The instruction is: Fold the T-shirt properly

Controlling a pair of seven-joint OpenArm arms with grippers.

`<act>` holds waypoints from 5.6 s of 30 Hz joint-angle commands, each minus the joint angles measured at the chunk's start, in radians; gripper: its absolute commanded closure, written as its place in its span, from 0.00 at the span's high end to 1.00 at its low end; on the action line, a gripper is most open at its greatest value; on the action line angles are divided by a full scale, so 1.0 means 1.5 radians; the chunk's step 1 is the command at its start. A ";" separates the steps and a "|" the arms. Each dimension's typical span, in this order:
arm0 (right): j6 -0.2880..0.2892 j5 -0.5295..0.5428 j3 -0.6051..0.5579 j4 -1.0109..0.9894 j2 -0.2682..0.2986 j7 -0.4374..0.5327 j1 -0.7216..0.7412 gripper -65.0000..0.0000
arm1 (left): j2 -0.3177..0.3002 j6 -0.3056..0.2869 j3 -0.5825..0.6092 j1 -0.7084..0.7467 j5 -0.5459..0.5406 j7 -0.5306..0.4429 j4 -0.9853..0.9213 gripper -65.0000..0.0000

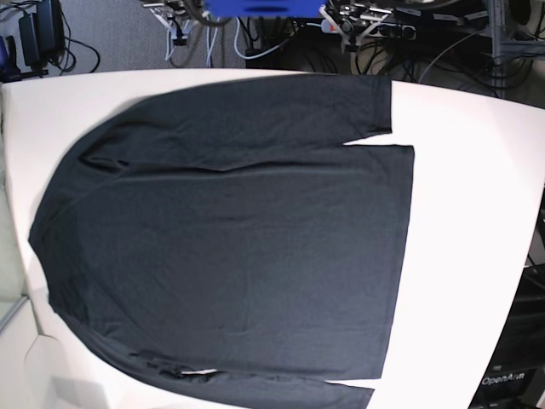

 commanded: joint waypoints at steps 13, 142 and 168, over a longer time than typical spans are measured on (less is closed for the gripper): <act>-0.009 0.003 0.002 -0.002 -0.001 0.130 -0.050 0.00 | -0.001 -0.003 0.003 0.026 -0.001 -0.122 -0.001 0.00; -0.004 0.000 0.237 0.779 0.016 0.615 -0.527 0.04 | -0.153 -0.081 -0.096 0.603 -0.162 -0.217 1.141 0.01; 0.108 0.000 0.224 0.985 -0.021 0.362 -0.488 0.32 | -0.136 -0.081 -0.095 0.534 -0.184 -0.055 1.168 0.30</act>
